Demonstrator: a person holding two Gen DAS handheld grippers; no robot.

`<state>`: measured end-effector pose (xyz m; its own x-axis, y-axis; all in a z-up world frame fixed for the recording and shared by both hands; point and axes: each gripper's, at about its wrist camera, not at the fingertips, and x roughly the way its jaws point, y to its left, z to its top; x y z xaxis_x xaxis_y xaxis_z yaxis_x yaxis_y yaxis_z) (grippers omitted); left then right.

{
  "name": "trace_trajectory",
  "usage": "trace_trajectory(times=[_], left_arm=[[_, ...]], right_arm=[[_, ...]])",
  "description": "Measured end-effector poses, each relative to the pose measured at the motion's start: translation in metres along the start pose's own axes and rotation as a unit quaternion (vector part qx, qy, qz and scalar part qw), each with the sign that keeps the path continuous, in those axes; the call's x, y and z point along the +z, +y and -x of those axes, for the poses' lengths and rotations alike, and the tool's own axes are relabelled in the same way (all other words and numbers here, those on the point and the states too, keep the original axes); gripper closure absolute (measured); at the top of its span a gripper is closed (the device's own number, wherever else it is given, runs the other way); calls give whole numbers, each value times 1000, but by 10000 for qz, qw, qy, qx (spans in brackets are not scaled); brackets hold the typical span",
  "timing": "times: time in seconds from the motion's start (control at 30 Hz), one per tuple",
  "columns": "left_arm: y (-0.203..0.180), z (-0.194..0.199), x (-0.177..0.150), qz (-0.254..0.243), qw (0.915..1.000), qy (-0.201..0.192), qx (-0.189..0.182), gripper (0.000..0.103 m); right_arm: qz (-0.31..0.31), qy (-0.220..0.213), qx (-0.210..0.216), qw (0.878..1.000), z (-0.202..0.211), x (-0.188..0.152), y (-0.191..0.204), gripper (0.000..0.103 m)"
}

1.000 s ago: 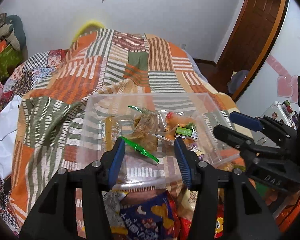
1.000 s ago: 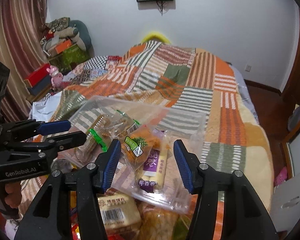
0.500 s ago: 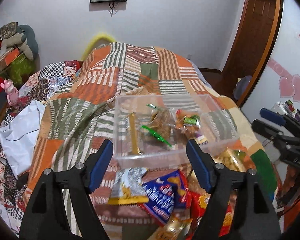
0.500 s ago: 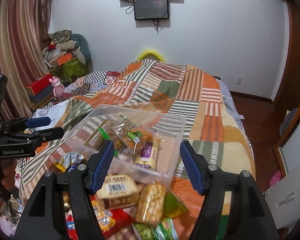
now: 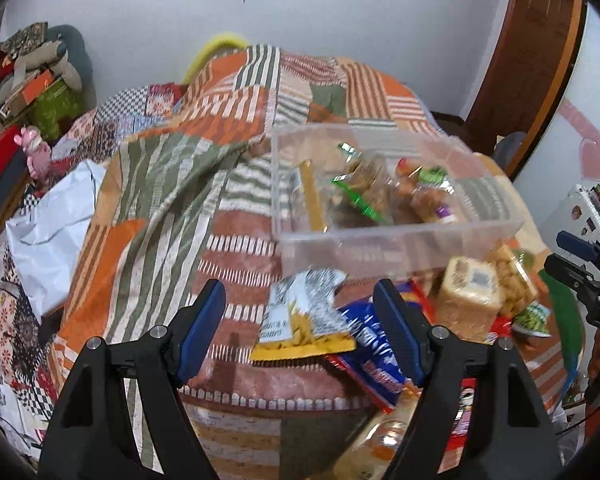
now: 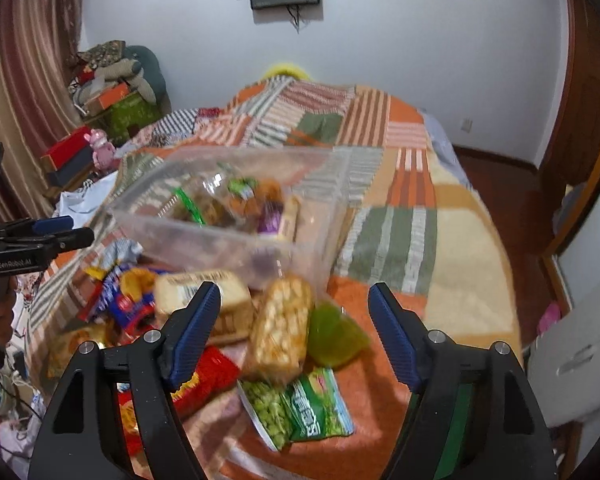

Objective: Organize snacks
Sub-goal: 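Grasp the white fries bag with the left tool while the right tool grasps the corn-puff bag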

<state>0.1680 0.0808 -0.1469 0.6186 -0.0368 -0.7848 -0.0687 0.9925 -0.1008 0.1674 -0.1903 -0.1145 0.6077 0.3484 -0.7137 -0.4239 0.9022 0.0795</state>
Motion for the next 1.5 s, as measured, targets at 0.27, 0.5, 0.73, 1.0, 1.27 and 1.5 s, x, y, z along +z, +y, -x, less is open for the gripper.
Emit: trace_trajectory(times=[0.27, 0.5, 0.73, 1.0, 1.27, 1.5], left_arm=[[10, -29, -13, 115, 9996, 259, 33, 27], [13, -46, -16, 196, 9991, 360, -89, 35], [21, -63, -20, 486, 9970, 548, -246, 38], [20, -62, -25, 418, 9975, 508, -259, 49], [18, -46, -29, 289, 9988, 369, -120, 55], [19, -13, -25, 294, 9996, -11, -49, 55]], right_arm=[[-270, 230, 316, 9989, -12, -14, -6, 63], [-195, 364, 374, 9984, -24, -19, 2, 67], [-163, 410, 376, 9983, -28, -20, 7, 67], [-320, 693, 508, 9958, -40, -29, 7, 68], [-445, 434, 511, 9968, -25, -30, 3, 70], [-402, 9, 420, 9983, 3, -19, 0, 71]])
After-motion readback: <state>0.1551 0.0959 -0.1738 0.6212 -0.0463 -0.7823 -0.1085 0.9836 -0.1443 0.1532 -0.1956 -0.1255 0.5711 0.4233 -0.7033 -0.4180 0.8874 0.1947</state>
